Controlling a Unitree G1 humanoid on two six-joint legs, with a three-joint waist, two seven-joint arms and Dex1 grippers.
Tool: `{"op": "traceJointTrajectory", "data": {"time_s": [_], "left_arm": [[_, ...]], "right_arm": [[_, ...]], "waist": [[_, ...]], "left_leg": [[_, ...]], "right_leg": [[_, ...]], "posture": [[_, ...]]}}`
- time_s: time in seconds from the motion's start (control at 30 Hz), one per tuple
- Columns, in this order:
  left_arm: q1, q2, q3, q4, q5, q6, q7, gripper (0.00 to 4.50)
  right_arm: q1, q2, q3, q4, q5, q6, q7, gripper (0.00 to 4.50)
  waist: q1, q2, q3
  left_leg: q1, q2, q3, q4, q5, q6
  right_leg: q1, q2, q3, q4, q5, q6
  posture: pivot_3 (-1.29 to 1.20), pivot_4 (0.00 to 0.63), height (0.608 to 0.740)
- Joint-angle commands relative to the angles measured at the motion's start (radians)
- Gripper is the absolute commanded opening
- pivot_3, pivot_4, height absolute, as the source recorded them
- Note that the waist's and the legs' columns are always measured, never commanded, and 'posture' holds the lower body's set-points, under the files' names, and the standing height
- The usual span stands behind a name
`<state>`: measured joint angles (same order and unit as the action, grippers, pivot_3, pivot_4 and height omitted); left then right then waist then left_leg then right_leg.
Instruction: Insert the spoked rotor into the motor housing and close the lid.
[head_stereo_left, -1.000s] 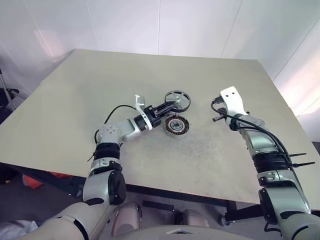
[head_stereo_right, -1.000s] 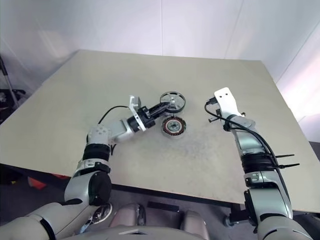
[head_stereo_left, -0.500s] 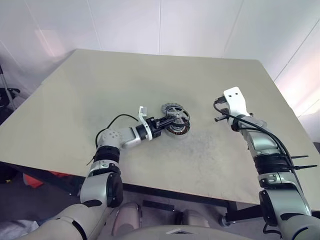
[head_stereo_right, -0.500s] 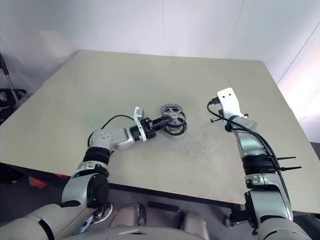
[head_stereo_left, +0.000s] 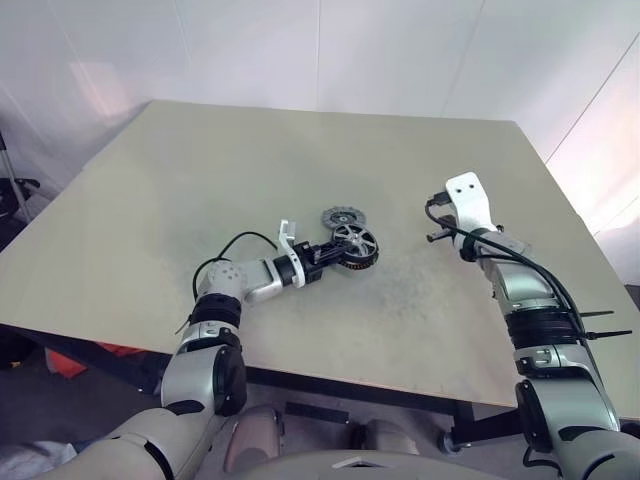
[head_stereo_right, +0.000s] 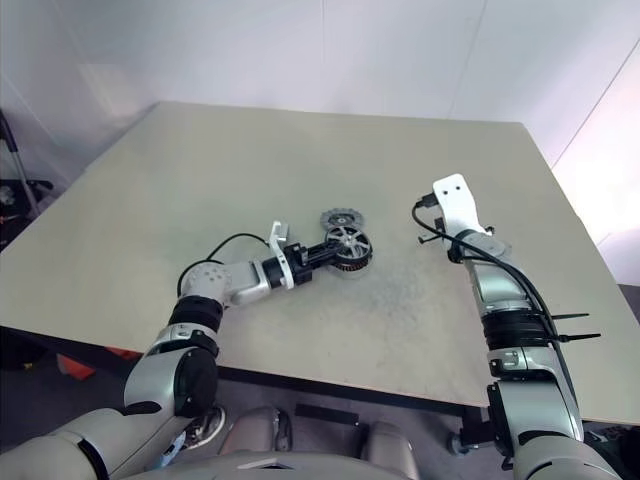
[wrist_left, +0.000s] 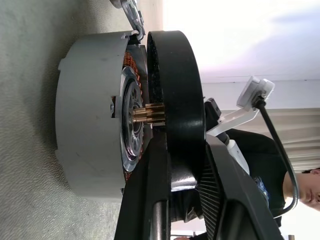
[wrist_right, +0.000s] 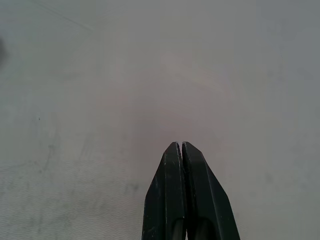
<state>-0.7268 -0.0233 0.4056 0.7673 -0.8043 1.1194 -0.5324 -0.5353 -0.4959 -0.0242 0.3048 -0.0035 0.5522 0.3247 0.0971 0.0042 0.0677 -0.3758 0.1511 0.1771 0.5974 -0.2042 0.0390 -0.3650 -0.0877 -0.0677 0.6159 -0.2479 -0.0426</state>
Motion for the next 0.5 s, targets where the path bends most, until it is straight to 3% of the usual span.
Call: {"op": "traceJointTrajectory", "data": {"time_s": [0.03, 0.07, 0.5], "left_arm": [[-0.001, 0.012, 0.002, 0.016, 0.013, -0.016, -0.004, 1.72], [-0.003, 0.018, 0.009, 0.018, 0.009, -0.013, -0.004, 2.02], [-0.001, 0.186, 0.064, -0.04, -0.007, -0.028, -0.018, 2.02]], "right_arm": [[-0.016, -0.002, -0.019, -0.046, 0.003, -0.016, -0.004, 0.0], [-0.017, -0.002, -0.018, -0.048, 0.003, -0.018, -0.001, 0.0], [-0.008, 0.04, -0.046, -0.221, 0.157, -0.109, 0.151, 0.0]], "waist": [[0.0, 0.0, 0.0], [0.0, 0.0, 0.0], [-0.02, 0.001, 0.0]], "left_leg": [[0.0, 0.0, 0.0, 0.0, 0.0, 0.0], [0.0, 0.0, 0.0, 0.0, 0.0, 0.0], [0.002, 0.002, 0.0, -0.002, 0.001, -0.001]], "right_leg": [[0.0, 0.0, 0.0, 0.0, 0.0, 0.0], [0.0, 0.0, 0.0, 0.0, 0.0, 0.0], [-0.001, 0.003, 0.0, 0.0, 0.0, -0.001]], "posture": [[0.0, 0.0, 0.74], [0.0, 0.0, 0.74], [0.0, 0.0, 0.74]]}}
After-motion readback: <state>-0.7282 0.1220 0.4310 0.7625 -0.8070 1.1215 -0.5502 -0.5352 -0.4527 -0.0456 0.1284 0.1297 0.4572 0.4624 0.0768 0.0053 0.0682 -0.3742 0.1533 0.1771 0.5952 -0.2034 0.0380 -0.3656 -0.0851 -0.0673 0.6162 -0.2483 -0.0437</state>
